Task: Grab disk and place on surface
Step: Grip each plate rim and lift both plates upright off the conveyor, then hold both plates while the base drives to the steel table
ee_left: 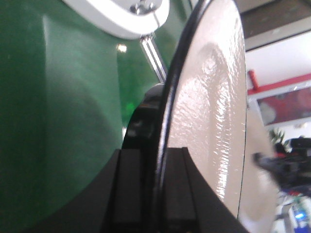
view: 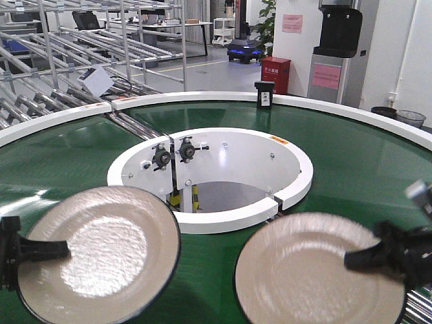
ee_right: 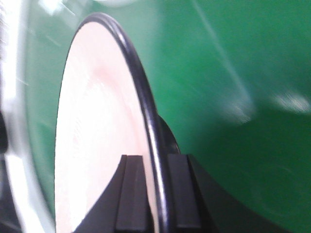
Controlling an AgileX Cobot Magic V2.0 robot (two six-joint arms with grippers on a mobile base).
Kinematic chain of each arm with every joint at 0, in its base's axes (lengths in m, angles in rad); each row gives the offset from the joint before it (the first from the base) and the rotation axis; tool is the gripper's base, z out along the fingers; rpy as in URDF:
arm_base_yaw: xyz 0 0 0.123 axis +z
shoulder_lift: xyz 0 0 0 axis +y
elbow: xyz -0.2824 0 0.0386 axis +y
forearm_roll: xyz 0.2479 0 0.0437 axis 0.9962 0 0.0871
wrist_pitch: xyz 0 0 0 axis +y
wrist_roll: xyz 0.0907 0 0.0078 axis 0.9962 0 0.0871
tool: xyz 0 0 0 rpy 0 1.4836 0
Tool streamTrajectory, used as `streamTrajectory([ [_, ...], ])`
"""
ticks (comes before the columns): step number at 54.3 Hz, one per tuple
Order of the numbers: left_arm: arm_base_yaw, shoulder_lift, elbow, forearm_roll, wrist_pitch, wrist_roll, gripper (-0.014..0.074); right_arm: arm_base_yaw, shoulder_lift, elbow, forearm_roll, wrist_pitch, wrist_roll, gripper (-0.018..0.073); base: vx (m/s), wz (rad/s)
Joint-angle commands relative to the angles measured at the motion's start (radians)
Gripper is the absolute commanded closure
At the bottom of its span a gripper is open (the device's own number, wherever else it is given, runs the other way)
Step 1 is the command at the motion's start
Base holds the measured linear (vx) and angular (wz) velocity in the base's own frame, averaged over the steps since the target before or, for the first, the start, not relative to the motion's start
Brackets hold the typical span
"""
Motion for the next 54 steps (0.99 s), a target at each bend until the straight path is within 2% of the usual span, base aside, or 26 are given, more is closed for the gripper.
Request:
streamTrajectory([
  [1, -0.041, -0.076, -0.025, -0.087, 0.124, -0.029, 0.0601, -0.025, -0.123, -0.027, 0.116, 0.089, 0.011, 0.0568, 0.0, 0.0],
  [12, -0.098, -0.151, -0.024, -0.095, 0.124, -0.07, 0.0601, -0.024, -0.256, -0.027, 0.114, 0.083, 0.049, 0.0568, 0.0, 0.0],
  [23, -0.098, -0.198, -0.024, -0.093, 0.124, -0.108, 0.0601, -0.024, -0.284, -0.027, 0.124, 0.076, 0.058, 0.0568, 0.0, 0.0],
  [54, -0.098, -0.232, -0.025, -0.091, 0.123, -0.104, 0.0601, -0.024, -0.286, -0.027, 0.125, 0.077, 0.044, 0.0568, 0.0, 0.0],
])
